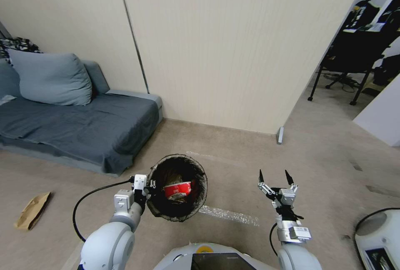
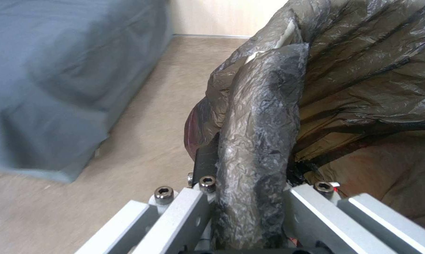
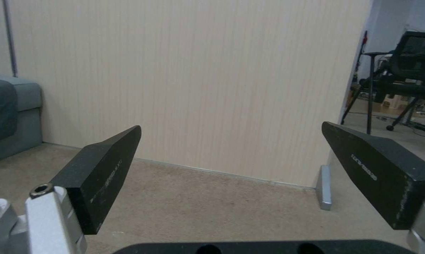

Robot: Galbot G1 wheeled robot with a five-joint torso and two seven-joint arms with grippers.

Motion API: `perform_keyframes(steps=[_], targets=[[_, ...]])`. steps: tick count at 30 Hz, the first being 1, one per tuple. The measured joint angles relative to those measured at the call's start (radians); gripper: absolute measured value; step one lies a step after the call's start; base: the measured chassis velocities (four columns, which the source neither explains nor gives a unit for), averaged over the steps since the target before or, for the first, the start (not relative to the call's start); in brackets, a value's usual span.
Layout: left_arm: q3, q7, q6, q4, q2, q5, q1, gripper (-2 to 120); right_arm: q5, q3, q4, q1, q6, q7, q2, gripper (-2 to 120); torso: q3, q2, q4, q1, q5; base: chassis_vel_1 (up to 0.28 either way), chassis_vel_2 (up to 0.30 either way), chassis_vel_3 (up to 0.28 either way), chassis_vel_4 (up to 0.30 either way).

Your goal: Pick up the trash bin, then pick up the garbage from the floor and place it into the trash bin.

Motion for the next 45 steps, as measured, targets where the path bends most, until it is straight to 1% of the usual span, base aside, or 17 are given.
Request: perform_keyframes(steps=[45], targets=[[0.000, 0.004, -0.004, -0.003, 0.001, -0.003, 0.001, 1, -0.021, -0.012, -0.003, 0.016, -0.022, 0.002, 0.022, 100, 0.000, 0.000, -0.0001, 0.000, 0.0000, 0.071, 0.069, 0.071, 0.066]])
